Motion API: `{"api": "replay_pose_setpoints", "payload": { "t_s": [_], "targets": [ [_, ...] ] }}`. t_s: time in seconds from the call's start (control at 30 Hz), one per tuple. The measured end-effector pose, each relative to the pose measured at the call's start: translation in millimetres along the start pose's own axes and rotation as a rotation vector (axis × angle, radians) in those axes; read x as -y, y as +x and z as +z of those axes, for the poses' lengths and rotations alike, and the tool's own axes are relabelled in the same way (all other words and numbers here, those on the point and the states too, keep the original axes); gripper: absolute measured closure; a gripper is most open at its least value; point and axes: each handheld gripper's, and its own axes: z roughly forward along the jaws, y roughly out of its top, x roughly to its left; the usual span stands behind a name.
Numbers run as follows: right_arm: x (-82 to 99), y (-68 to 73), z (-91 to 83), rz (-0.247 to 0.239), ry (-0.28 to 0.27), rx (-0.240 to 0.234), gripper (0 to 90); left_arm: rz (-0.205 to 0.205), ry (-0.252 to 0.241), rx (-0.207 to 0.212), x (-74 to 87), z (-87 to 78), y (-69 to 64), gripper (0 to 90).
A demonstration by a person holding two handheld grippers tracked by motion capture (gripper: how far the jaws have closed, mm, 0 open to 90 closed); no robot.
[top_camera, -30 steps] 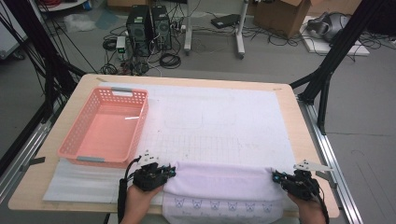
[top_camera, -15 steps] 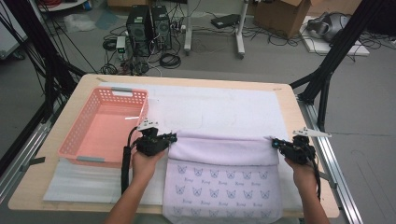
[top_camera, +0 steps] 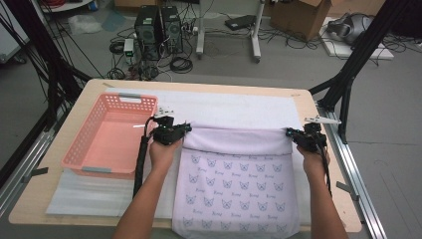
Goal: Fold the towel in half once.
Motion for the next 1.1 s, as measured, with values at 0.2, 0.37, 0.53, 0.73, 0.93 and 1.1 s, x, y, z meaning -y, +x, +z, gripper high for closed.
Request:
{"api": "replay_pose_setpoints", "payload": {
  "t_s": [0.2, 0.37, 0.53, 0.73, 0.93, 1.1],
  "targets": [
    [-3.3, 3.8, 7.9, 0.018, 0.022, 0.002, 70.3, 0.0, -0.002, -0.004, 2.5, -3.3, 2.8, 65.5],
    [1.0, -0.6, -1.8, 0.066, 0.021, -0.016, 60.5, 0.044, 0.055, 0.044, 4.3, -9.0, -3.9, 52.8],
    [8.5, -3.7, -13.2, 0.075, 0.038, -0.052, 61.6, 0.063, 0.086, 0.051, 7.7, -7.7, -11.9, 51.2],
    [22.1, 3.4, -9.5, 0.04, 0.119, -0.082, 64.5, 0.021, 0.107, 0.032, 30.1, -2.8, -8.8, 52.7],
    [26.2, 6.3, -6.7, 0.007, 0.162, -0.063, 86.6, 0.089, 0.181, 0.002, 42.8, -1.5, -11.7, 75.7],
    [31.2, 6.3, -11.9, 0.002, 0.164, -0.057, 87.3, 0.117, 0.17, 0.002, 41.7, -5.0, -16.8, 84.9]
  ]
}}
